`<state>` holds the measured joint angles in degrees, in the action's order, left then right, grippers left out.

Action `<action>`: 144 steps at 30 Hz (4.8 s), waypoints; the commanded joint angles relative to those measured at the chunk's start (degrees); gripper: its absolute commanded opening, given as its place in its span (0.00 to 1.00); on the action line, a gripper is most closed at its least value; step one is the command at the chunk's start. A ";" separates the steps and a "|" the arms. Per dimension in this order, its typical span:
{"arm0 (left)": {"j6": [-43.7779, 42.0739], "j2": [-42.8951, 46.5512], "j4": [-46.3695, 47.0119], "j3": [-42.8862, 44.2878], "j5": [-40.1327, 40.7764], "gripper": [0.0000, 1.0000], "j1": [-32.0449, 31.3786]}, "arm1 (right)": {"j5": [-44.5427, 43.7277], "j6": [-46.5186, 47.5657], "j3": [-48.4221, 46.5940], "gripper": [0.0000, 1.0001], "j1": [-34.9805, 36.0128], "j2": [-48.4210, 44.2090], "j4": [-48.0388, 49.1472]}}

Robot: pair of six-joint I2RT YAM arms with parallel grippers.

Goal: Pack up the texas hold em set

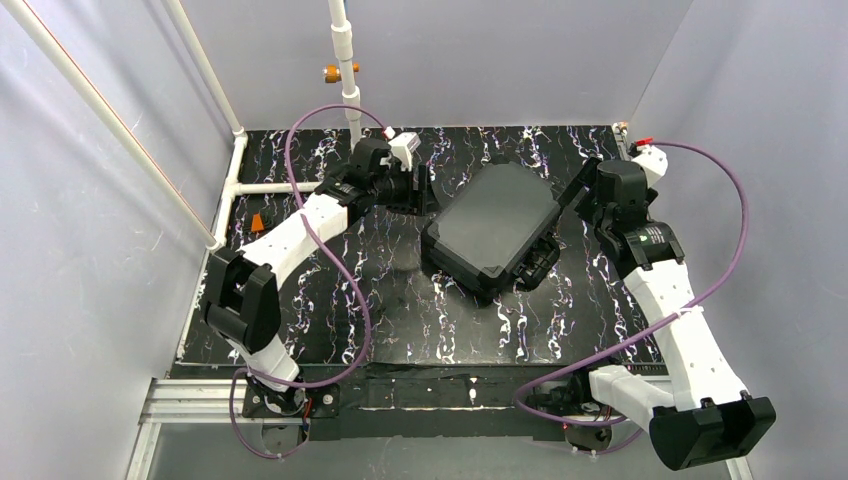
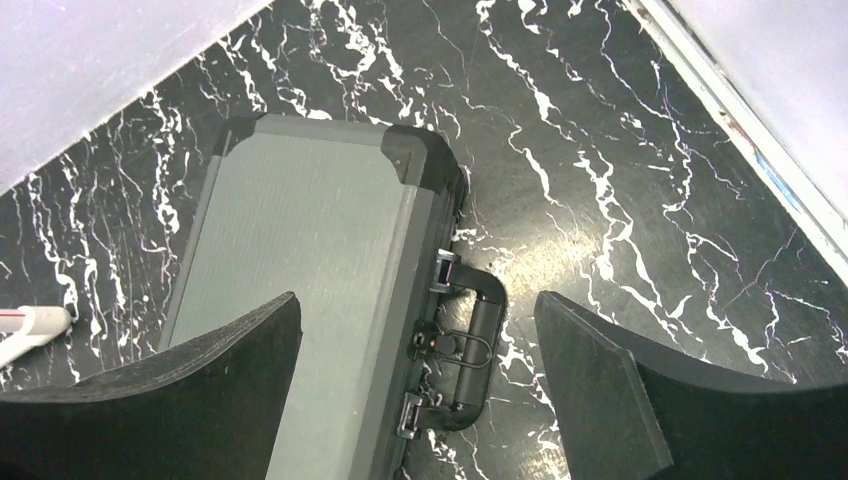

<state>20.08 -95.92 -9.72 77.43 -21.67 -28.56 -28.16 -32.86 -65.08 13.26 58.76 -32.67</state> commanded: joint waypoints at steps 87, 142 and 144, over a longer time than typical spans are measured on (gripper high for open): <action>-0.74 -12.21 -1.38 -3.67 7.34 0.03 -21.28 | 47.21 -0.33 35.16 0.24 -23.02 18.49 36.78; -0.30 -11.48 0.58 -6.60 6.73 0.00 -21.55 | 48.29 -8.03 22.89 0.22 -10.81 18.50 39.40; -0.30 -11.48 0.59 -6.67 6.73 0.00 -21.56 | 48.38 -8.41 22.06 0.22 -10.53 17.91 39.13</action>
<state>20.82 -105.67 2.98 74.56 -15.62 -48.99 13.52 -37.50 -37.12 -0.14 80.14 -1.39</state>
